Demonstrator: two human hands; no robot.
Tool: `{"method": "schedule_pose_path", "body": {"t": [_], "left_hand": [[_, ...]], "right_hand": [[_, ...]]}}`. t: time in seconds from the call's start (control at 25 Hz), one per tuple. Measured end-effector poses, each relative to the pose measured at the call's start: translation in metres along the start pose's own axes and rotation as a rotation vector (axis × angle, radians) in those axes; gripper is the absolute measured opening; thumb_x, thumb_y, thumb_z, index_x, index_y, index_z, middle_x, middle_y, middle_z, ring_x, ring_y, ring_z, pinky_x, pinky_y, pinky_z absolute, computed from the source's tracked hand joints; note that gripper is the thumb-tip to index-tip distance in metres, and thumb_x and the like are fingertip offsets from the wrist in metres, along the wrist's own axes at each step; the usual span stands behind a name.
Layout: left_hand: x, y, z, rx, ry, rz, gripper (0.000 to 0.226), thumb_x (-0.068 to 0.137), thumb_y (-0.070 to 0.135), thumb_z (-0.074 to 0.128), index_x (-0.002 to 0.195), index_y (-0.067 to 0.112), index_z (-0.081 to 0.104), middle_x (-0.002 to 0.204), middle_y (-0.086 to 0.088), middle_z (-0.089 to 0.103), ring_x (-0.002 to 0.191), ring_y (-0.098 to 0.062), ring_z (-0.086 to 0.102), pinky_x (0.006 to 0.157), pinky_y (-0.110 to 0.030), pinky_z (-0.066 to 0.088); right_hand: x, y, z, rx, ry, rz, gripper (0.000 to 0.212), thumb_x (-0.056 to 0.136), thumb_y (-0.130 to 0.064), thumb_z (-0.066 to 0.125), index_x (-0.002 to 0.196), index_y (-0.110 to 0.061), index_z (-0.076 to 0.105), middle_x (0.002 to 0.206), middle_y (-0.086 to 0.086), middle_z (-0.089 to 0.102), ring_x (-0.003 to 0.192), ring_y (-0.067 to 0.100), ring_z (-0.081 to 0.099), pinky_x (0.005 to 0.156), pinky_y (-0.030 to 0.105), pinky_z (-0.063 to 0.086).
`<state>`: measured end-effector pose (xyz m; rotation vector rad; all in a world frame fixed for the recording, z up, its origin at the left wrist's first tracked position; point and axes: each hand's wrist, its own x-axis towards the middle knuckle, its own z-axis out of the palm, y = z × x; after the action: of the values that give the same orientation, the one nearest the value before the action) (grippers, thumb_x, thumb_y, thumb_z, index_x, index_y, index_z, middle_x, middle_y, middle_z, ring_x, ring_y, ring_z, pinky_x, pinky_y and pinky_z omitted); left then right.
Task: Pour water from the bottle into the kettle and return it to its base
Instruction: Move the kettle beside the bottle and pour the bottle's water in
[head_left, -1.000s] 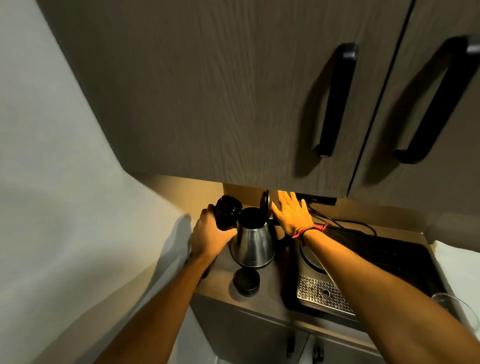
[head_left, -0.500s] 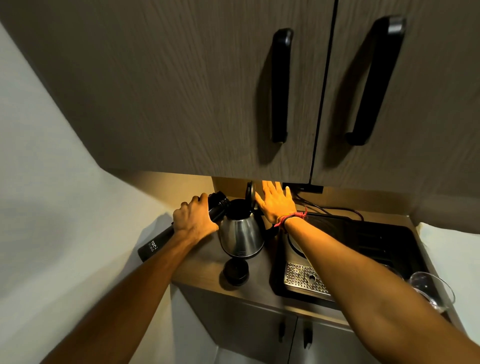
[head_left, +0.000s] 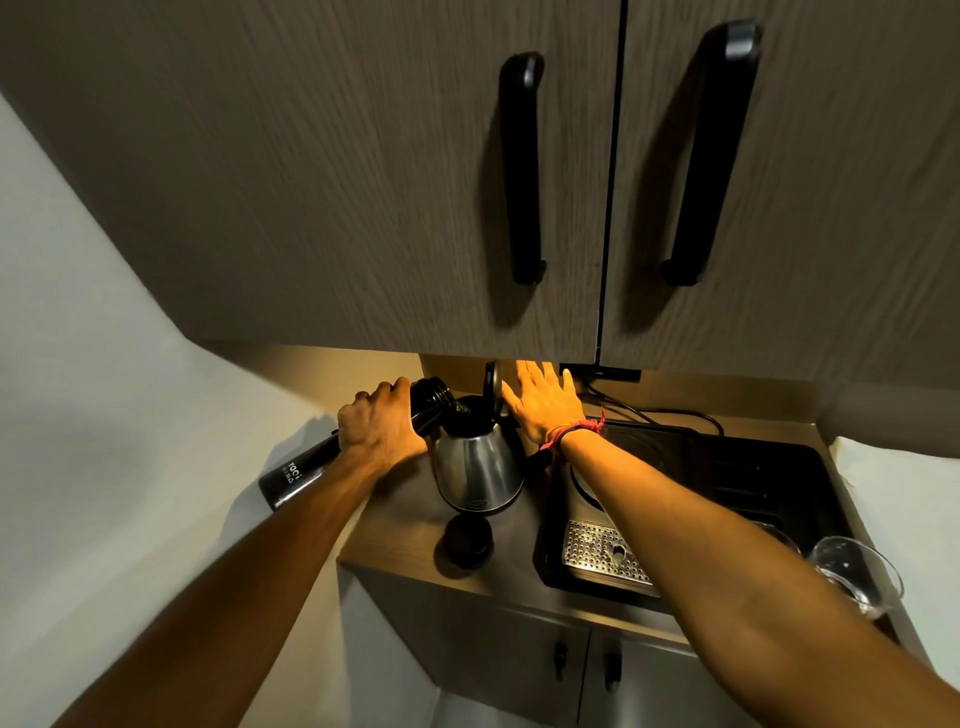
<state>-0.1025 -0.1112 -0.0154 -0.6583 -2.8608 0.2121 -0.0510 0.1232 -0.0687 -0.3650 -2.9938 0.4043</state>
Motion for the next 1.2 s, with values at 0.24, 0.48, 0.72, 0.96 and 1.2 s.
{"method": "schedule_pose_path", "body": {"t": [0.24,0.48,0.72,0.96,1.2], "left_hand": [[0.002,0.001,-0.007,0.042,-0.013,0.008,0.068,0.069,0.048,0.075,0.122,0.017,0.047,0.111,-0.006,0.063,0.096,-0.028,0.065,0.074,-0.038,0.052],[0.002,0.005,-0.008,0.079,-0.009,0.02,0.064,0.069,0.045,0.074,0.12,0.017,0.048,0.112,-0.006,0.064,0.097,-0.028,0.065,0.075,-0.037,0.051],[0.003,0.005,0.006,-0.07,-0.01,-0.005,0.071,0.067,0.05,0.075,0.122,0.017,0.046,0.111,-0.007,0.064,0.097,-0.03,0.065,0.076,-0.039,0.055],[0.004,0.013,0.035,-0.469,-0.018,-0.094,0.084,0.06,0.053,0.079,0.127,0.018,0.043,0.115,-0.009,0.063,0.1,-0.029,0.063,0.074,-0.036,0.053],[-0.006,-0.003,0.074,-1.018,0.03,-0.285,0.081,0.056,0.031,0.092,0.128,0.019,0.054,0.122,-0.008,0.067,0.113,-0.029,0.063,0.084,-0.028,0.048]], "right_hand": [[0.003,0.0,0.0,0.032,0.004,0.018,0.068,0.099,-0.054,0.018,0.153,-0.012,0.018,0.16,0.009,0.025,0.15,0.03,0.018,0.123,0.054,0.009],[0.001,0.002,0.0,-0.037,-0.008,-0.023,0.062,0.101,-0.045,0.027,0.154,-0.016,0.013,0.161,0.012,0.021,0.149,0.034,0.017,0.121,0.056,0.011],[0.005,0.001,0.002,0.009,-0.024,0.017,0.066,0.1,-0.05,0.019,0.154,-0.013,0.013,0.162,0.009,0.019,0.151,0.031,0.013,0.123,0.054,0.009],[0.006,0.0,0.004,0.053,-0.042,0.029,0.065,0.101,-0.05,0.016,0.155,-0.015,0.009,0.165,0.006,0.012,0.153,0.03,0.007,0.124,0.054,0.007],[0.007,-0.002,0.003,-0.019,-0.123,-0.044,0.067,0.101,-0.03,0.043,0.155,-0.017,0.006,0.165,0.01,0.002,0.152,0.038,0.0,0.121,0.059,0.01]]}}
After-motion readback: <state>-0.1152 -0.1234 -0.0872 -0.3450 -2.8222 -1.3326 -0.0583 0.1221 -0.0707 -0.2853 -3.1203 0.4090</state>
